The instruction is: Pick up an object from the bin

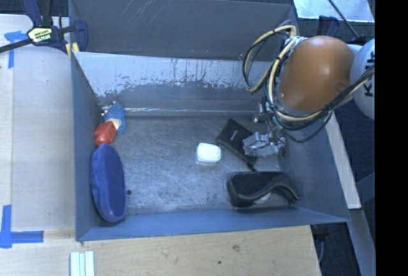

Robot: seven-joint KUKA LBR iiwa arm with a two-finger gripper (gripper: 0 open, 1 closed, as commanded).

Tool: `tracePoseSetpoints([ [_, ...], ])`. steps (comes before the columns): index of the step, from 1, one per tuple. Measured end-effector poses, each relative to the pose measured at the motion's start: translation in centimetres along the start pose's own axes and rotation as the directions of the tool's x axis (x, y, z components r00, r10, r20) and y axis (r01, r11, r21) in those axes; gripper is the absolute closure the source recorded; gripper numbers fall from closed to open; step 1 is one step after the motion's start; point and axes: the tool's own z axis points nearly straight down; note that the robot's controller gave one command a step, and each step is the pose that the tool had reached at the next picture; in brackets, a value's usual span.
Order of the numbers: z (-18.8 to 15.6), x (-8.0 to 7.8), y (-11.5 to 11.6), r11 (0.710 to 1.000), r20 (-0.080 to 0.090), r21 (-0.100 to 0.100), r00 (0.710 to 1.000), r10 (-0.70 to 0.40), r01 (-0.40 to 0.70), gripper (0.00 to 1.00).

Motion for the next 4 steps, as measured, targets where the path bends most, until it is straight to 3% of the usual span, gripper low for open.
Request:
tracePoseSetpoints([
  [1, 0.0, 0.0, 0.0, 1.000, -0.001, -0.001, 1.000, 0.001, -0.001, 0.00],
  [2, 1.8, -0.3, -3.0, 1.000, 0.001, 0.003, 1.000, -0.013, 0.013, 0.00],
  [3, 1.6, -0.4, -2.9, 1.000, 0.001, 0.001, 1.000, -0.012, 0.012, 1.00],
  [4, -11.0, -3.0, -1.4, 1.000, 0.001, 0.010, 1.000, 0.020, -0.020, 1.00],
])
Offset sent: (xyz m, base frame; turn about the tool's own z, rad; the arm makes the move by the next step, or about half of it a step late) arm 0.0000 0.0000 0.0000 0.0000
